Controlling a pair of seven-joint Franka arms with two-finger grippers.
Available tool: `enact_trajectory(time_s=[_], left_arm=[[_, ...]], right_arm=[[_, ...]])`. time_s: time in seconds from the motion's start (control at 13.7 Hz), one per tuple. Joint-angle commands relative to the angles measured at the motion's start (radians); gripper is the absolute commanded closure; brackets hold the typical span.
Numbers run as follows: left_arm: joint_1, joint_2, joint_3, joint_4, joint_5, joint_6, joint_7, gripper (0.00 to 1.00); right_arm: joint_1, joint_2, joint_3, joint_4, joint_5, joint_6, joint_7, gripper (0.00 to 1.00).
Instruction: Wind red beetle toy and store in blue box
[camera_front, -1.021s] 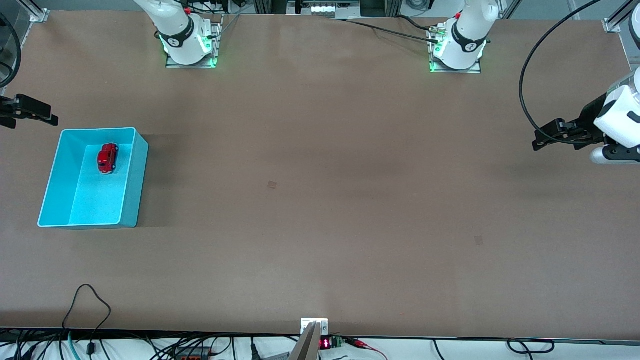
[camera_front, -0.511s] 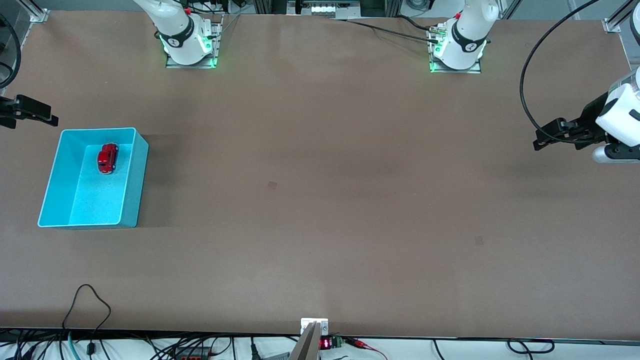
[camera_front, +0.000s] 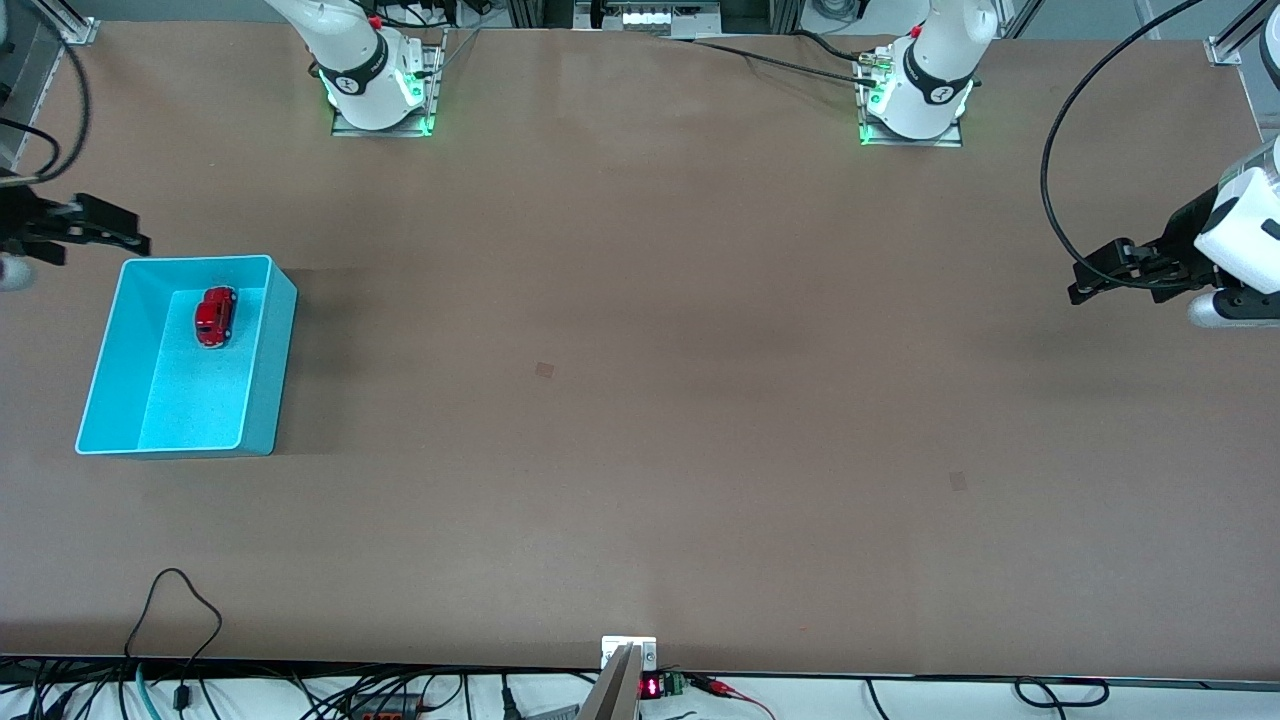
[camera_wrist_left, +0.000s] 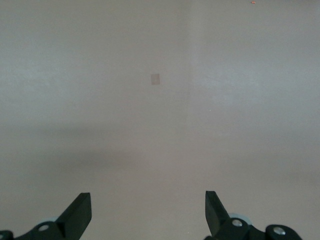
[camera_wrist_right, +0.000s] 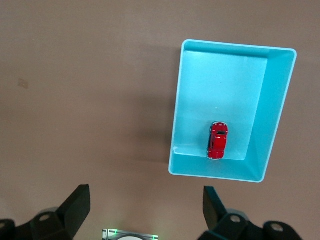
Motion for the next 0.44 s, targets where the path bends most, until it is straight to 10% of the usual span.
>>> enact_trajectory(time_s=[0.0,0.36], left_arm=[[0.005,-0.028,-0.005,-0.031,-0.002,0.02,-0.01,0.0],[0.01,-0.028,-0.003,-0.033,-0.004,0.048,-0.01,0.0]], right_arm=[[0.019,0.006,-0.003,0.011,-0.003,-0.008,0.049,0.0],[0.022,0.01,-0.004,0.011,-0.006,-0.008,0.049,0.0]])
